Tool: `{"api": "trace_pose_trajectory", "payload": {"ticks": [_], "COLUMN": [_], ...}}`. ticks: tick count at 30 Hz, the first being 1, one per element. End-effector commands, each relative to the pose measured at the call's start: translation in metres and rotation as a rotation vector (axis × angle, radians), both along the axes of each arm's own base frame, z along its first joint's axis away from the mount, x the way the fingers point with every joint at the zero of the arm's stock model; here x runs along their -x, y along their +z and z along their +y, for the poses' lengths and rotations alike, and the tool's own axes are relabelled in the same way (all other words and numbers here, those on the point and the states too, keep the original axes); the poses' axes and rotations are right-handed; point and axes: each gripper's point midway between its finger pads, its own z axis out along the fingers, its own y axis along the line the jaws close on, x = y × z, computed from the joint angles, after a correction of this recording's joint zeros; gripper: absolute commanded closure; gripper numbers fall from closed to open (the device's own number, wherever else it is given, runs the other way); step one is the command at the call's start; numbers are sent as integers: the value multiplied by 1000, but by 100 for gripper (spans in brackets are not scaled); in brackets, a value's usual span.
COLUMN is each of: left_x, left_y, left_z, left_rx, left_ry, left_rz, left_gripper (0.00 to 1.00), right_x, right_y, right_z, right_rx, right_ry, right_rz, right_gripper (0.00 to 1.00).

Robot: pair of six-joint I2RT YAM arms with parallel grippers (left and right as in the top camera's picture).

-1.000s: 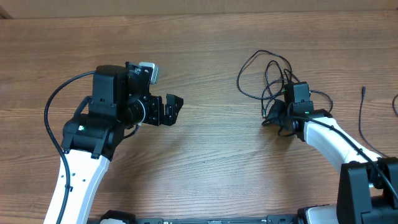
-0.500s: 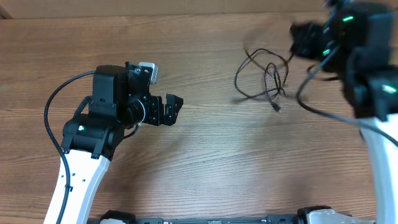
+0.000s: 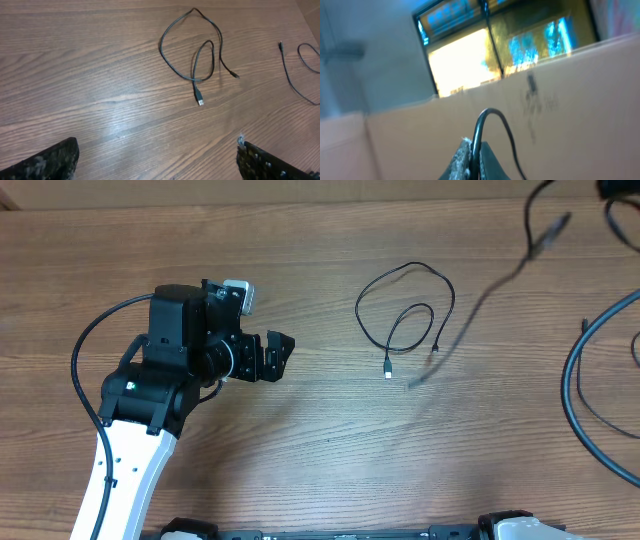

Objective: Untangle cables

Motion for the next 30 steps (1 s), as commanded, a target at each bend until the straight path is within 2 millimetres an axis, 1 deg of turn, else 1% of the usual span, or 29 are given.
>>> {"api": "trace_pose_trajectory", "payload": {"ticks": [1, 3, 4, 5, 6, 7, 9, 10, 11, 13, 15, 19, 21, 23, 24, 27, 29, 30], "left_x": [-1, -1, -1, -1, -1, -1, -1, -1, -1, -1, -1, -1, -1, -1, -1, -1, -1, -1], "left_y": [5, 5, 5, 5, 5, 5, 5, 5, 5, 5, 5, 5, 5, 5, 5, 5, 5, 5], "left_z": [-1, -1, -1, -1, -1, -1, -1, -1, -1, -1, -1, -1, -1, -1, -1, -1, -1, -1], "left_rx": [0, 0, 0, 0, -1, -1, 0, -1, 0, 0, 0, 0, 0, 0, 0, 0, 0, 0], "left_ry": [1, 1, 1, 0, 0, 0, 1, 0, 0, 1, 1, 1, 1, 1, 1, 1, 1, 0], "left_rz": [-15, -15, -15, -15, -15, -14, -14, -15, -15, -15, -15, -14, -15, -15, -14, -15, -15, -15], "left_gripper": [0, 0, 0, 0, 0, 0, 0, 0, 0, 0, 0, 0, 0, 0, 0, 0, 0, 0], "right_x": [-1, -5, -9, -11, -14, -20, -28, -35, -39, -56, -68, -96, -113, -126, -135, -149, -160, -163], "right_y": [21, 20, 16, 11, 7, 0, -11, -18, -22, -35, -44, -70, -89, -106, -121, -151, -181, -192], "right_z": [-40, -62, -78, -91, -97, -108, -120, -127, -130, -142, -153, -183, -206, -226, -245, -284, -319, -330], "right_rx": [6, -4, -4, 1, 13, 51, 88, 121, 135, 169, 178, 207, 221, 234, 233, 218, 201, 192], "right_ry": [-267, -409, -515, -600, -649, -743, -836, -890, -912, -961, -987, -1059, -1103, -1140, -1169, -1217, -1226, -1221], "right_rz": [-95, -91, -71, -48, -31, 7, 53, 86, 102, 146, 173, 246, 295, 338, 373, 437, 500, 522], "right_gripper": [96, 96, 96, 96, 96, 96, 96, 96, 96, 96, 96, 96, 96, 96, 96, 96, 96, 96]}}
